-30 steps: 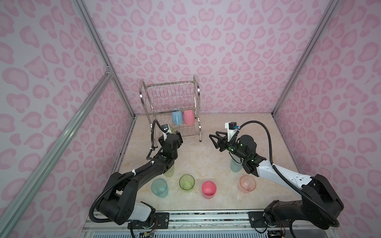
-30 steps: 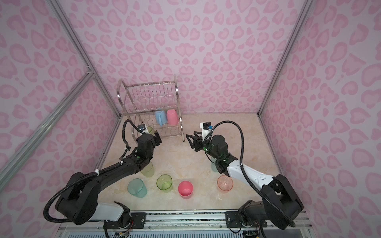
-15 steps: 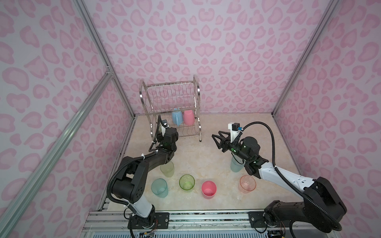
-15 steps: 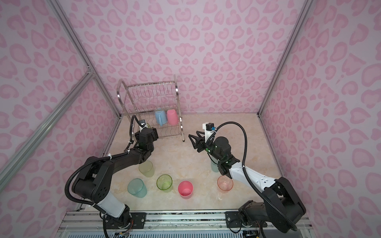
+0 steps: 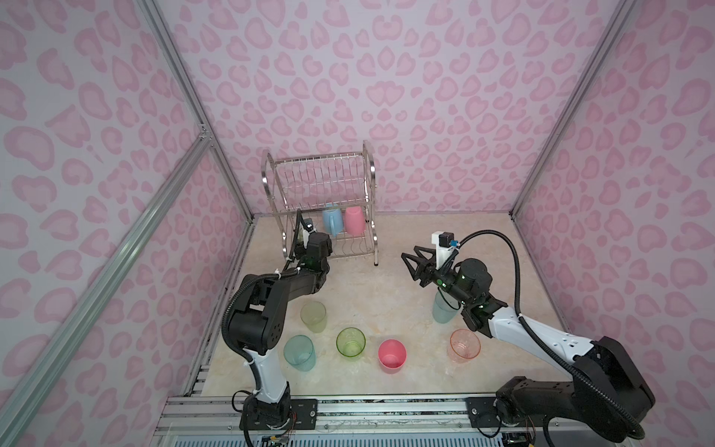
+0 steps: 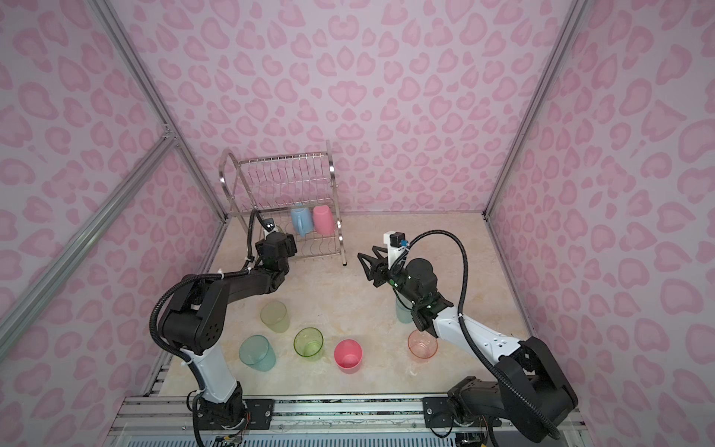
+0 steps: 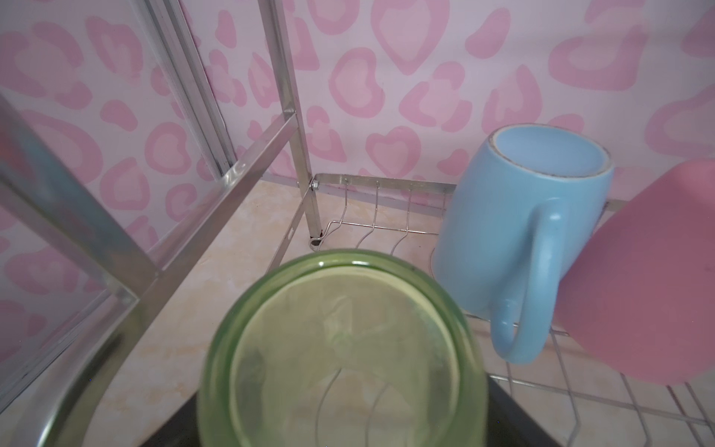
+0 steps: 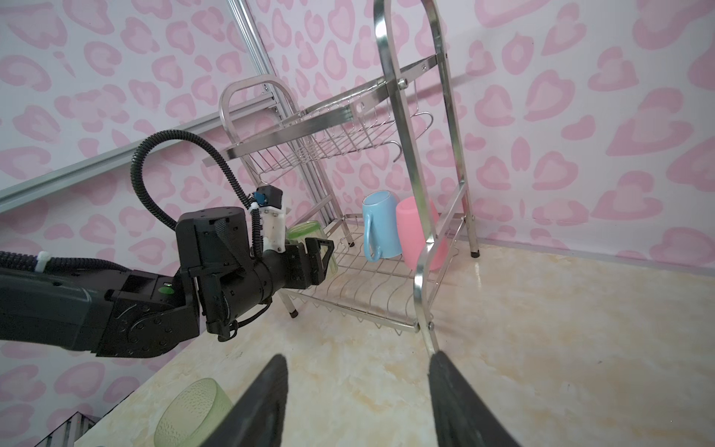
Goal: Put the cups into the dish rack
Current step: 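Open and withdraw the right gripper while the left gripper carries the green cup rackward, then lower the green cup upside down into the rack beside the blue mug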
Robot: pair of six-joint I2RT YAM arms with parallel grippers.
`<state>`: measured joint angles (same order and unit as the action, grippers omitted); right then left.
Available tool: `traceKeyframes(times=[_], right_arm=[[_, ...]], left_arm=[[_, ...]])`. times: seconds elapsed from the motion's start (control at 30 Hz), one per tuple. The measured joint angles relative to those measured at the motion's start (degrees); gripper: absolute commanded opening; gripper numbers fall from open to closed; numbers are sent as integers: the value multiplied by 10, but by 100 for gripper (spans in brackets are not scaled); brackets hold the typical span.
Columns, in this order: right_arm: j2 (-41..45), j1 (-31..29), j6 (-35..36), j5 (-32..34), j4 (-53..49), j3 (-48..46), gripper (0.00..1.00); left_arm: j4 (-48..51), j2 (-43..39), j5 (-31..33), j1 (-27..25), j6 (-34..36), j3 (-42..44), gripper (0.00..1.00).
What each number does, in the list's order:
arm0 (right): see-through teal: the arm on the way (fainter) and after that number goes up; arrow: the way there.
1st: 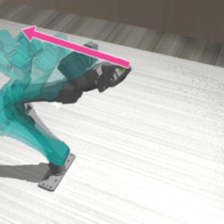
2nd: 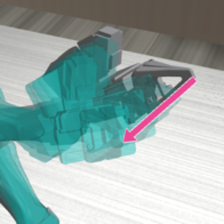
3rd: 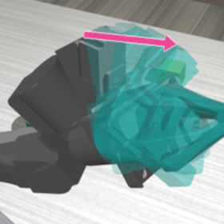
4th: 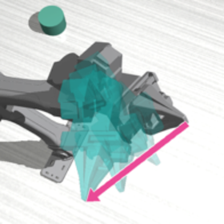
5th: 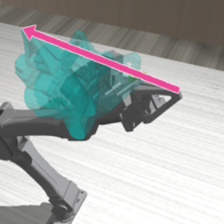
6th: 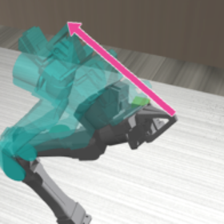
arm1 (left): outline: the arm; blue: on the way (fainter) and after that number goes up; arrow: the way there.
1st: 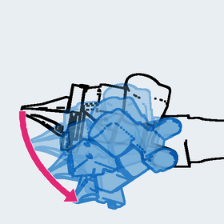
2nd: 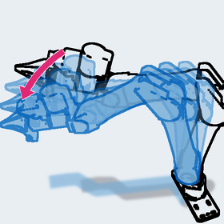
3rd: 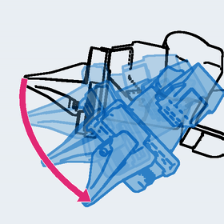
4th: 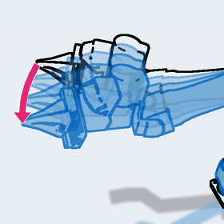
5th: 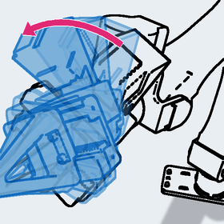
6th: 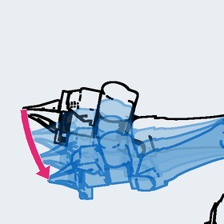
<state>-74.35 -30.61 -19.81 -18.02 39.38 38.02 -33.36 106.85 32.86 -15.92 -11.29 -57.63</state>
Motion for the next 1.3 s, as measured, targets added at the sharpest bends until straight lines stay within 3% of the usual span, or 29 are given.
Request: traceKeyframes(times=[0.7, 1.3], right_arm=[[-39, 12, 0, -3, 15, 0, 58], [-51, 13, -2, -12, 16, 4, 59]], left_arm=[[28, 63, -31, 35, -39, -92, 68], [149, 75, -57, 40, -87, -143, 70]])
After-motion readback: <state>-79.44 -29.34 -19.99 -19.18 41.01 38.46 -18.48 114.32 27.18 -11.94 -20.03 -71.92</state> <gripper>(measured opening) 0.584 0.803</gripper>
